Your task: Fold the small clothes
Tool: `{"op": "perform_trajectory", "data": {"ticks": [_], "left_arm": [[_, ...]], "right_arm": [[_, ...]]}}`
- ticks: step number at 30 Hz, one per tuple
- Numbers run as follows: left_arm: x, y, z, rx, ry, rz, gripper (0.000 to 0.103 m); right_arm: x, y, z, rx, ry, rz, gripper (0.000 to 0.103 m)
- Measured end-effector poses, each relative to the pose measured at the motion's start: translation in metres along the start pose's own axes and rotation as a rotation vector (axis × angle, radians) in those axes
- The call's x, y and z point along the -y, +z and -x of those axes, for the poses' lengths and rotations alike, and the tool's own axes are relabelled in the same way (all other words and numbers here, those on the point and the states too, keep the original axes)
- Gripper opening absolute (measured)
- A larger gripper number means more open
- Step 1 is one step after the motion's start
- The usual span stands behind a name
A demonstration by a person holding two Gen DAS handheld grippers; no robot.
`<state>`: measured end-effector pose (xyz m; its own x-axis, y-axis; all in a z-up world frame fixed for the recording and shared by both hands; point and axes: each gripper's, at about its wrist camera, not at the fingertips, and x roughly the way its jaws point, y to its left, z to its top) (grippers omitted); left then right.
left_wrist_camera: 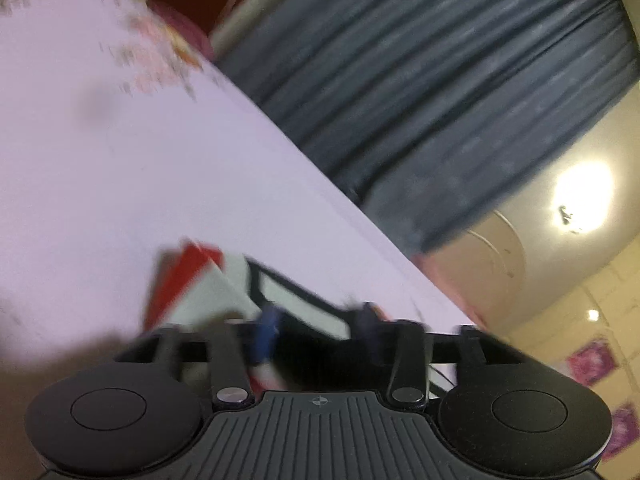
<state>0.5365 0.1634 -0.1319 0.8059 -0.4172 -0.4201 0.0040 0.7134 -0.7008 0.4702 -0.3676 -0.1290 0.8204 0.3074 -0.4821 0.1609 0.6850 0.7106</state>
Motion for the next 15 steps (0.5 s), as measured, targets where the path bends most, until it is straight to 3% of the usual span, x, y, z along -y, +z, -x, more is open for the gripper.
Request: {"op": "perform_trajectory", "data": {"ticks": [3,7,10,13,15], "left_arm": [[0.000,0.005,0.000,0.005,0.012,-0.059,0.053],[0.008,0.006,-0.008,-0.094,0.061,-0.231,0.053],[0.020,0.000,-0.024,-0.176,0.079,-0.348,0.053],[0.034,-0.007,-0.037,-0.202,0.139,-0.460,0.053],[0.039,-0.009,-0.044,-0.214,0.175,-0.483,0.052]], "right_arm": [[-0.001,0.002,0.005,0.036,-0.005,0.033,0.050],[-0.006,-0.002,0.015,0.044,-0.039,0.160,0.050],[-0.010,-0.005,0.011,-0.002,-0.056,0.246,0.050],[-0.020,-0.013,0.000,-0.042,-0.072,0.341,0.050],[-0.028,-0.019,-0.008,-0.059,-0.110,0.418,0.050]]}}
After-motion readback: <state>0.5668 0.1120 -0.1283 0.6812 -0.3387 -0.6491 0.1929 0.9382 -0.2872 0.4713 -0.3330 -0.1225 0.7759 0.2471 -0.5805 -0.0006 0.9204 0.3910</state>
